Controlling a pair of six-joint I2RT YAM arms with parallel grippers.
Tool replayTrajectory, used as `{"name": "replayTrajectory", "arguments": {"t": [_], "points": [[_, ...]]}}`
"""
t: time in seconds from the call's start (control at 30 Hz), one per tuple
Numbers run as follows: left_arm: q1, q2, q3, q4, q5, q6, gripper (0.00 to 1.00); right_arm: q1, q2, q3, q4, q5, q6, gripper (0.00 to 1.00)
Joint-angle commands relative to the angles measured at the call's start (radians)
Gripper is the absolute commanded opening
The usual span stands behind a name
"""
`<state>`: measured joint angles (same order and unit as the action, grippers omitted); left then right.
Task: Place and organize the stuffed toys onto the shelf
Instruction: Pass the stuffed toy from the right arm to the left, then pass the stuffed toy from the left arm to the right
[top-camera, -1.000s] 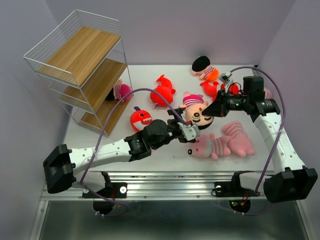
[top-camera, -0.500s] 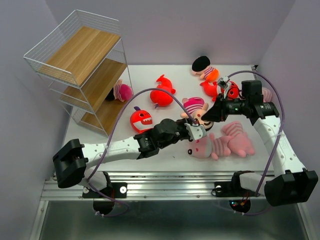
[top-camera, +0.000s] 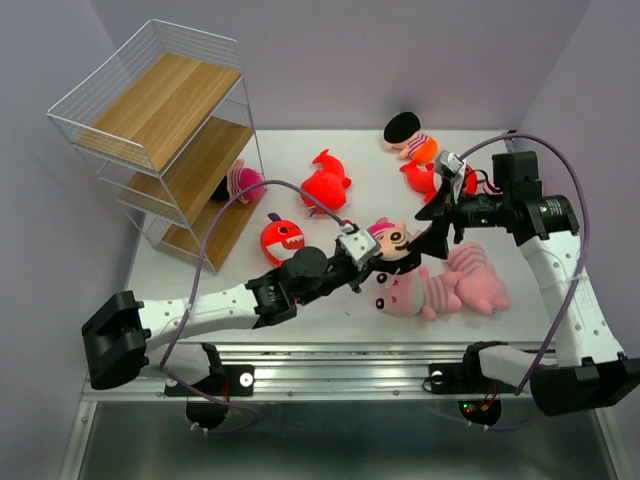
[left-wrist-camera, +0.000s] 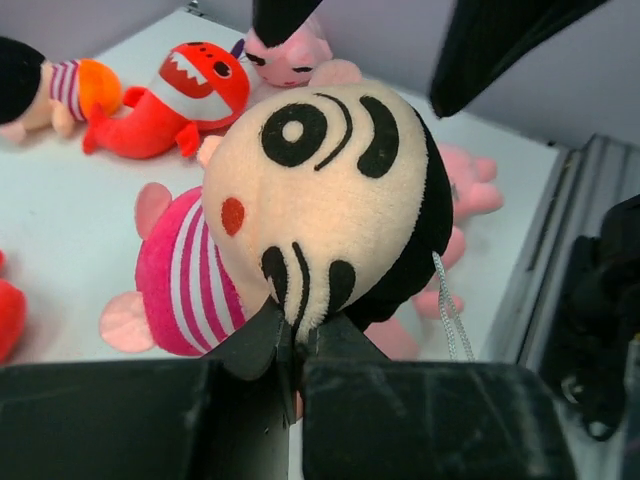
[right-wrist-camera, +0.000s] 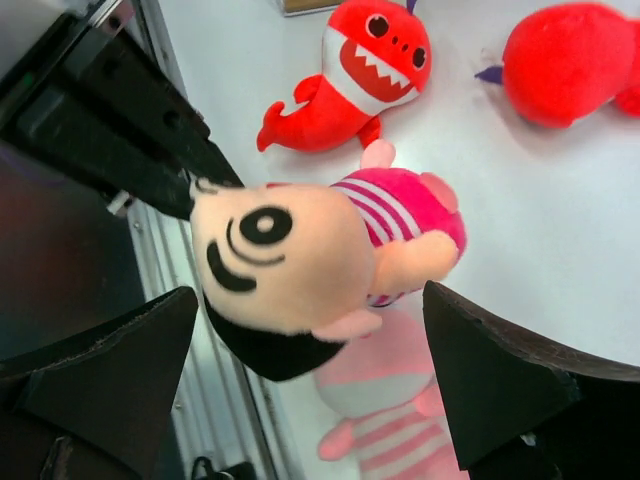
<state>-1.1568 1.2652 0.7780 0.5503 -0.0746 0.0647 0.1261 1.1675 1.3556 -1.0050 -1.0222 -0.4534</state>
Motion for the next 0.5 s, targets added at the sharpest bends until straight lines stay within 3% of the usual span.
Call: {"name": "replayTrajectory", "arguments": {"t": [0.0, 0.2, 0.37, 0.47], "points": [[0.058, -0.101, -0.042, 0.091, 0.079, -0.299, 0.00, 0.007, -0.057, 0.074, -0.180, -0.028, -0.365, 1.00], [0.161, -0.150, -0.019, 0.046, 0.297, -0.567, 0.00, 0.007, -0.101, 0.028, -0.369, -0.119, -0.792, 1.00], [0.227, -0.145, 0.027, 0.013, 0.441, -0.735, 0.00, 0.007, -0.141, -0.052, -0.380, -0.173, -0.962, 1.00], [0.232, -0.145, 0.047, 0.007, 0.501, -0.801, 0.00, 0.007, -0.163, -0.090, -0.339, -0.197, -0.973, 1.00]]}}
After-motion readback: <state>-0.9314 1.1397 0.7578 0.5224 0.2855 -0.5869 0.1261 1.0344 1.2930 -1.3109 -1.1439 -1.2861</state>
